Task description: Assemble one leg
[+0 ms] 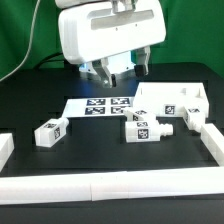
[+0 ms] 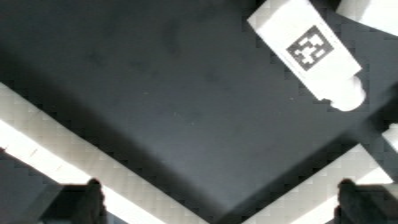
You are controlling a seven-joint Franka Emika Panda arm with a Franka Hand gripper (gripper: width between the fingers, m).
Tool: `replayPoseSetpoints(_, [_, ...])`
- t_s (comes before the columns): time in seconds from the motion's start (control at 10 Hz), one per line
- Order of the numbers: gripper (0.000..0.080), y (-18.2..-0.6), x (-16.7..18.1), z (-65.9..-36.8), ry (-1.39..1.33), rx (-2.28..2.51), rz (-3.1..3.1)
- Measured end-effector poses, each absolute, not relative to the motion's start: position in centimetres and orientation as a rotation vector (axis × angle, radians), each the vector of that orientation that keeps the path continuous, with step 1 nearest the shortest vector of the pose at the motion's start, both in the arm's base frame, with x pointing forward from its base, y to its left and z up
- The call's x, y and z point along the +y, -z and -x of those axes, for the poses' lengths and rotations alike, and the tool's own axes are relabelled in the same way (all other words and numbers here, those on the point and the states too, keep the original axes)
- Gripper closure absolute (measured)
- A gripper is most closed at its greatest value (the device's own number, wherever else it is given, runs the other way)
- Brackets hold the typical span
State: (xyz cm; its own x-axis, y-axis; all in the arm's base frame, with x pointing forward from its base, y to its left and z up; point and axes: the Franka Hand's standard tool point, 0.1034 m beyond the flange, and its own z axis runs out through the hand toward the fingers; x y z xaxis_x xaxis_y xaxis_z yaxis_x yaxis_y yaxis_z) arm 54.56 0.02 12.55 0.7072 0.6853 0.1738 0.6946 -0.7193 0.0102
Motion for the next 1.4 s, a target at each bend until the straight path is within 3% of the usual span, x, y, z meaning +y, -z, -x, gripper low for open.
replayPoseSetpoints(0.4, [0.015, -9.3, 3.6, -53.6, 0.372, -1.545, 2.784])
replayPoseSetpoints(0.8, [0.015, -9.0, 2.9, -53.1, 0.328, -1.444, 2.821])
replayPoseSetpoints(1.2, [0.015, -7.2, 6.2, -52.3, 0.167, -1.283, 2.886])
replayPoseSetpoints(1.4, [0.015, -6.9, 6.1, -52.2, 0.192, -1.275, 2.89])
